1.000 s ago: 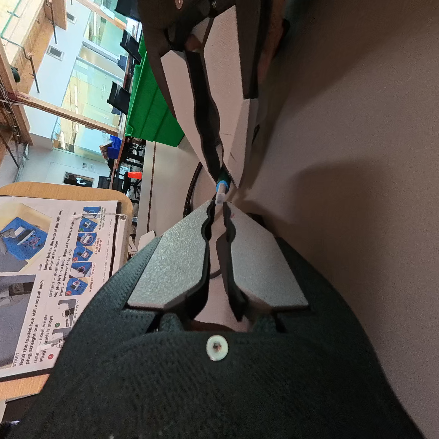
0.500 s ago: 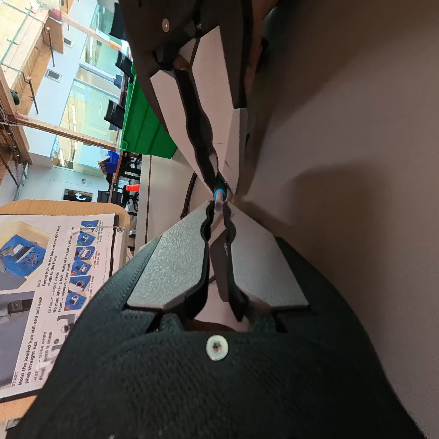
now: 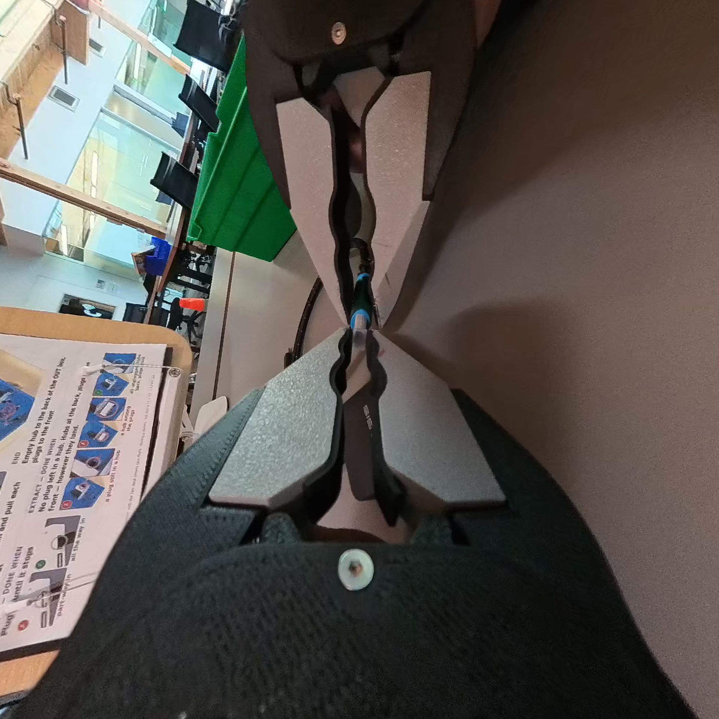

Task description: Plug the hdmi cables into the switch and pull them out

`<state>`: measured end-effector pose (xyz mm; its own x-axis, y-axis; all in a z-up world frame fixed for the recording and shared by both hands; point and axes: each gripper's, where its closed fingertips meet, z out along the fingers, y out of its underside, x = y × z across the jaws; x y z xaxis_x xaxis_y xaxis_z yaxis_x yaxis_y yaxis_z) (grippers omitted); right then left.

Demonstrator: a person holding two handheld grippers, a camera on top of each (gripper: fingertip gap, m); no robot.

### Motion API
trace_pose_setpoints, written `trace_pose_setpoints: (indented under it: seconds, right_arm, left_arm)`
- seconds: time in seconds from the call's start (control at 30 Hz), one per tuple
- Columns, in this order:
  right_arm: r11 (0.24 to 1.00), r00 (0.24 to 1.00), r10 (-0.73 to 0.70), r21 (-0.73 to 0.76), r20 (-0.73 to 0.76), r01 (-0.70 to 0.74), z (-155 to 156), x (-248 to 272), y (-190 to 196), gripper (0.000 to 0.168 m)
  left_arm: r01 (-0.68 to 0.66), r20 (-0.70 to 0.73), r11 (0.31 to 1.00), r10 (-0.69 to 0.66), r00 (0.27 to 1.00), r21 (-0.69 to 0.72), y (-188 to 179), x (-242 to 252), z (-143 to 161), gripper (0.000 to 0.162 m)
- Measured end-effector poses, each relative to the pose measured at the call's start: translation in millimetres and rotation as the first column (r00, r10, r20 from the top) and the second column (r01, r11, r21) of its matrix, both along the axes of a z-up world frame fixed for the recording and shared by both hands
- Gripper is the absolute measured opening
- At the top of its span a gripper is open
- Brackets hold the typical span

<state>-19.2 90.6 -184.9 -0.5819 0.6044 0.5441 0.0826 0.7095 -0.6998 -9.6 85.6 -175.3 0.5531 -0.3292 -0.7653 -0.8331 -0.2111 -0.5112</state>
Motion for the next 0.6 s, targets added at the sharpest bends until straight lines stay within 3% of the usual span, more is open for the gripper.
trace_pose_setpoints:
  seconds: [0.6]
  right_arm:
    - [0.988, 0.994, 0.055, 0.148, -0.097, -0.041, 2.6, 3.0, -6.8, 0.010]
  left_arm:
    - [0.050, -0.006, 0.998, -0.051, 0.999, -0.027, -6.3, 6.4, 4.7, 0.005]
